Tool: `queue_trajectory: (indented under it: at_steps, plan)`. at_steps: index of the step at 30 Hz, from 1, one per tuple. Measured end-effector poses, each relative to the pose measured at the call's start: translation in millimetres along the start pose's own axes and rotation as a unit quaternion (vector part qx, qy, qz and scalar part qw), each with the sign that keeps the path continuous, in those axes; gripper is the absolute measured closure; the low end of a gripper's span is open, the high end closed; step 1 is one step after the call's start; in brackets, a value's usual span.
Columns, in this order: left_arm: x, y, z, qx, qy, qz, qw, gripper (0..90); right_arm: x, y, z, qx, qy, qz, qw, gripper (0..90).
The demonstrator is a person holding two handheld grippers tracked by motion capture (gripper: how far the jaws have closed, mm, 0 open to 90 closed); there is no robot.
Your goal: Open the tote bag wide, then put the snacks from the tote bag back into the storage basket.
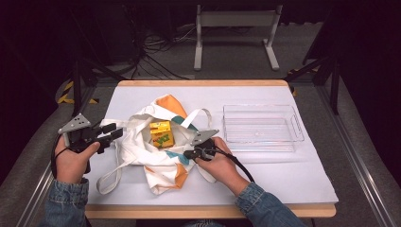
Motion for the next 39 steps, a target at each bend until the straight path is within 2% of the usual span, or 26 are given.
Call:
queue_trajectory:
  at_steps: [3,5,8,10,14,20,25,33,39]
  plan:
    - [0.6,-1.2,0.5,0.002,0.0,-0.002,1.0,57.1,2.1,-1.4,0.8,-0.005,-0.008,0.004,0.9999,86.6]
    - [1.1,-1.7,0.9,0.004,0.002,-0.003,1.0,55.0,4.3,-4.7,0.7,-0.006,-0.015,-0.003,0.9999,82.7]
    - [2.1,-2.1,2.1,0.011,0.004,-0.006,0.9999,47.8,9.0,-11.8,-0.1,-0.005,-0.003,-0.023,0.9997,77.6]
    - [2.5,-2.7,2.5,0.014,0.003,-0.007,0.9999,43.7,10.3,-14.2,-0.5,-0.007,-0.002,-0.028,0.9996,76.0]
    - [4.7,-5.8,2.9,0.013,0.0,-0.013,0.9998,41.2,18.0,-26.7,-3.0,-0.016,0.003,-0.047,0.9987,66.0]
    - [6.7,-9.4,4.0,0.012,-0.001,-0.018,0.9998,40.0,33.6,-46.5,-9.7,-0.017,0.016,-0.092,0.9955,55.1]
    - [7.1,-10.1,2.1,0.005,0.002,-0.013,0.9999,38.8,47.1,-60.0,-15.5,0.004,0.031,-0.126,0.9916,50.1]
    - [7.2,-11.3,-0.9,-0.006,0.003,-0.01,0.9999,37.2,65.5,-69.0,-21.8,0.034,0.038,-0.147,0.9879,44.6]
    - [7.3,-13.0,-0.9,-0.006,0.002,-0.011,0.9999,36.5,75.9,-64.2,-28.5,0.03,0.04,-0.152,0.9871,42.6]
Point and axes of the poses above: each handheld gripper's, and its own axes: y roughly forward along the jaws, x roughly out of its top, z roughly to its left, the point moved 6 cm from there along y, roughly forward along the jaws, and after that the axes turned 14 degrees about -y, right-handed, at the moved point
